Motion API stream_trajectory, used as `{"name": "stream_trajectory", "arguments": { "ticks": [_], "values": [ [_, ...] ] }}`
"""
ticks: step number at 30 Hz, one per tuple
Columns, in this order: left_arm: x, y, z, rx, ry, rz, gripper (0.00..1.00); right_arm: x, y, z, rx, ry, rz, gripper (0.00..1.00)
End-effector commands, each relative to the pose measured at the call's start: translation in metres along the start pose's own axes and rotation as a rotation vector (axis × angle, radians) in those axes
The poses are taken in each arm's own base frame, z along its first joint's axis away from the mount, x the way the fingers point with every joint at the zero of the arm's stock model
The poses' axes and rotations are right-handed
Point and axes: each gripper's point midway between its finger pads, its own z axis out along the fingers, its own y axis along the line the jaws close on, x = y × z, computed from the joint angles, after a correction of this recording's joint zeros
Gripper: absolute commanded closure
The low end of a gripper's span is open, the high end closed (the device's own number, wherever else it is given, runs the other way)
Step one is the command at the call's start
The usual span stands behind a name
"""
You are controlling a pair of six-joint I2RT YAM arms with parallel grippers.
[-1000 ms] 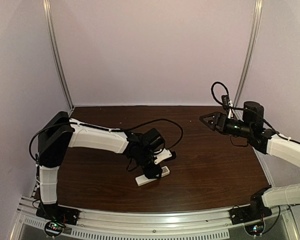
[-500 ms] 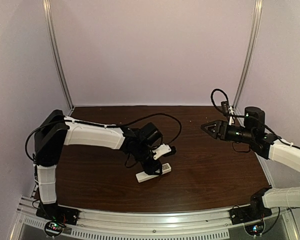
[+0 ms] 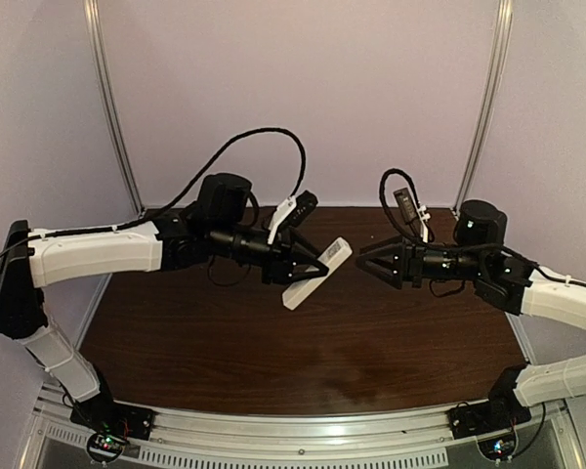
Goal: Load the batteries into the remote control
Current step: Pick up the remote control from the center of the board, then pass from the left arm to the right
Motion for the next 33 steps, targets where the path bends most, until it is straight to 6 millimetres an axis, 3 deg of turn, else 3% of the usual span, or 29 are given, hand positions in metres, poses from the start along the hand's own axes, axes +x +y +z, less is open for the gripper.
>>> {"name": "stream_trajectory", "arguments": {
  "ticks": [1,13,19,22,25,26,29,33],
  "values": [
    [-0.035,-0.038,-0.013,0.171,-0.15,0.069,0.95,-0.019,0.036,0.012,-0.1,-0.03,-0.132,0.27],
    [-0.04,-0.063,-0.026,0.302,-0.229,0.075,0.95,-0.035,0.072,0.033,-0.218,-0.054,-0.19,0.43],
    [-0.039,-0.061,-0.025,0.295,-0.237,0.064,0.95,-0.035,0.082,0.039,-0.248,-0.041,-0.198,0.63],
    [-0.039,-0.06,-0.025,0.287,-0.241,0.06,0.95,-0.034,0.083,0.04,-0.25,-0.033,-0.194,0.79],
    [-0.036,-0.055,-0.026,0.261,-0.242,0.048,0.91,-0.034,0.083,0.04,-0.247,-0.02,-0.184,0.89],
    [-0.036,-0.053,-0.027,0.251,-0.243,0.043,0.86,-0.034,0.083,0.039,-0.245,-0.017,-0.181,0.91],
    [-0.032,-0.039,-0.034,0.199,-0.231,0.008,0.55,-0.035,0.081,0.039,-0.218,-0.003,-0.17,0.94],
    [-0.021,-0.011,-0.055,0.063,-0.228,-0.046,0.18,-0.026,0.055,0.044,-0.062,0.094,-0.137,0.96]
  ]
}}
